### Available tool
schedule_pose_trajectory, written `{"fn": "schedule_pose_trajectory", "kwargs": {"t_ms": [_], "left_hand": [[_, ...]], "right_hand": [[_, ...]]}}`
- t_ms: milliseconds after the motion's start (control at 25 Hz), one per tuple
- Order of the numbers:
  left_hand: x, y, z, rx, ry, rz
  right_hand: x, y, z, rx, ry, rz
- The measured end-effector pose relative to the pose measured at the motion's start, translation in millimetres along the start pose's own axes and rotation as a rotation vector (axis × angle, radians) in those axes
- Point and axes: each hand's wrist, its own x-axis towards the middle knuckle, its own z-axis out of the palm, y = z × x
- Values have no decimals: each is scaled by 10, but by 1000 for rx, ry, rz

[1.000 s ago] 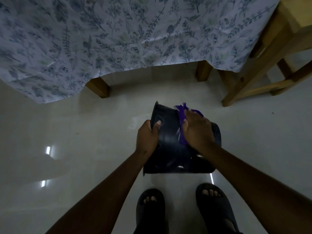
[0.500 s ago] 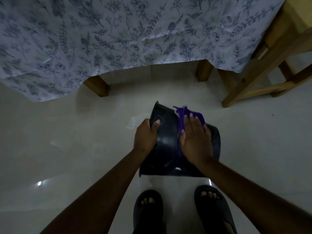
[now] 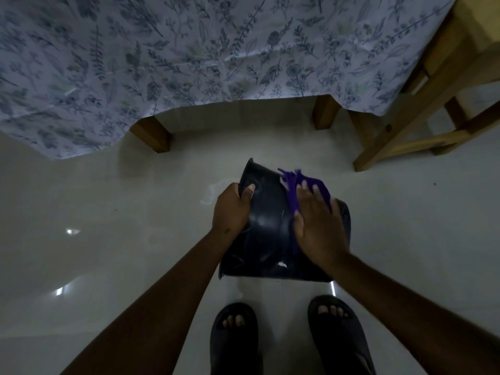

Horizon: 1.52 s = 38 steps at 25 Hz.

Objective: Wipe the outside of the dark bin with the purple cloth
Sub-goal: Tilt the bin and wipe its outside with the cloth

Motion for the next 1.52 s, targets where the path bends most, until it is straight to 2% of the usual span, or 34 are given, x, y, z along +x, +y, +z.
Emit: {"fn": "schedule_pose_trajectory", "kwargs": {"t_ms": [120,200,320,440,600,720,920,1040,1120,1200,1360,1520], "left_hand": [[46,3,19,4,-13,-7],[43,36,21,23,-13,6],[46,86,17,64,-3,20],[70,70,34,73,9,11],[125,48,51,106,34,22],[134,154,59,113,-8,25],[-204,41,-142,-178,-109,27],[-581,-209,-103,-137,-97,68],[-437,-131,-77,-119,-7,35],[-204,29,-100,-1,9,63],[32,101,-24,164,14,81],[95,192,20,169,8,-9]], "right_hand": [[-370,-113,89,-48,-27,-142],[-203,-88,78,-71,-22,-196],[234,43,-36,-30,-26,-117],[179,60,-24,19,-33,-35],[-174,-163,67,-16,-11,-82],[242,-61,3,26,-29,-110],[409,145,-47,163,52,-51],[527,141,-61,153,46,-49],[582,197,-48,250,-10,14],[401,252,-2,342,-30,47],[-233,-34,75,96,12,-59],[182,-252,17,156,-12,-60]]}}
